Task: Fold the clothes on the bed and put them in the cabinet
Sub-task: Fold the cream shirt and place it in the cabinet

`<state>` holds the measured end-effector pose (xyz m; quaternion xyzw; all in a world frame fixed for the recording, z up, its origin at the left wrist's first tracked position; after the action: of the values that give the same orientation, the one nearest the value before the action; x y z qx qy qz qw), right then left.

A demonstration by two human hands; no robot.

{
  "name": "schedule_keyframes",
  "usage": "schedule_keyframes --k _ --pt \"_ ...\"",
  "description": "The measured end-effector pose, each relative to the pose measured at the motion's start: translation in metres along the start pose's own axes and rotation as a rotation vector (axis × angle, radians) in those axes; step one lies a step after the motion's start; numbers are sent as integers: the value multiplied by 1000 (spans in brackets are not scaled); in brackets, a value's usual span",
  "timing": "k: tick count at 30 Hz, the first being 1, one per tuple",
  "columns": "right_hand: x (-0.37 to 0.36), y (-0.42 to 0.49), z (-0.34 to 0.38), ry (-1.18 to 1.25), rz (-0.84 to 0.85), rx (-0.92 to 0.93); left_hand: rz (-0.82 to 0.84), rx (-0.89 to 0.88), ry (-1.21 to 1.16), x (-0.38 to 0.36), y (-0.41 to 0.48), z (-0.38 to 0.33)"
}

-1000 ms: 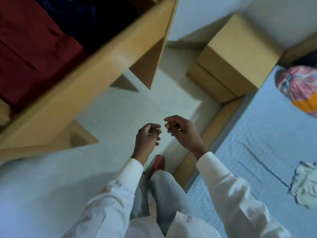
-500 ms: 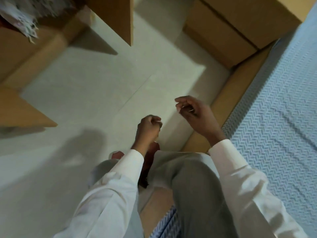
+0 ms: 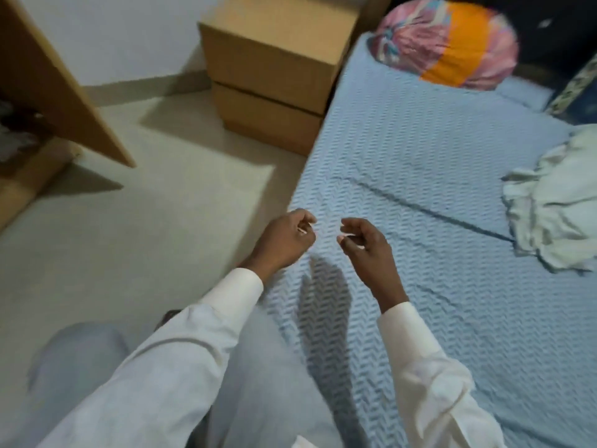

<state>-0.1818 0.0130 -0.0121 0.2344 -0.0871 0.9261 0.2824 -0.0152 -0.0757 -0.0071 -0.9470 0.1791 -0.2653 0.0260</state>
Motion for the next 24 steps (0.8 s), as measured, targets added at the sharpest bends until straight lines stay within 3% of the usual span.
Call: schedule_keyframes --k 7,11,14,18,21,24 --pt "169 30 -103 -190 -241 -164 470 -257 713 -177 -7 -75" --pt "237 75 -165 -557 -228 -250 507 -295 1095 -219 -17 -75" --pt "267 105 -197 -782 -163 -361 531 -269 1107 -227 -14 -73" --pt "278 126 -198 -799 -164 -481 515 -266 1109 -229 -13 -73" --pt "264 126 -174 -706 -217 -309 519 -275 1095 -226 -14 -72" --pt "230 101 -141 -417 -68 -155 519 -265 998 -218 -11 -80"
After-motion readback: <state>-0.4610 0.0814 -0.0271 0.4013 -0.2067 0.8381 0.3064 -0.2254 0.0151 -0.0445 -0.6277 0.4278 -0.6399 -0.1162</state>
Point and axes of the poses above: each hand's wrist, its own y-axis towards the middle knuckle, its own x-axis out of the back of the hand, z = x × y, the point moved 1 cm from there along y, towards the middle knuckle, and after that the axes turned 11 degrees about -z, right-handed, at the moved point
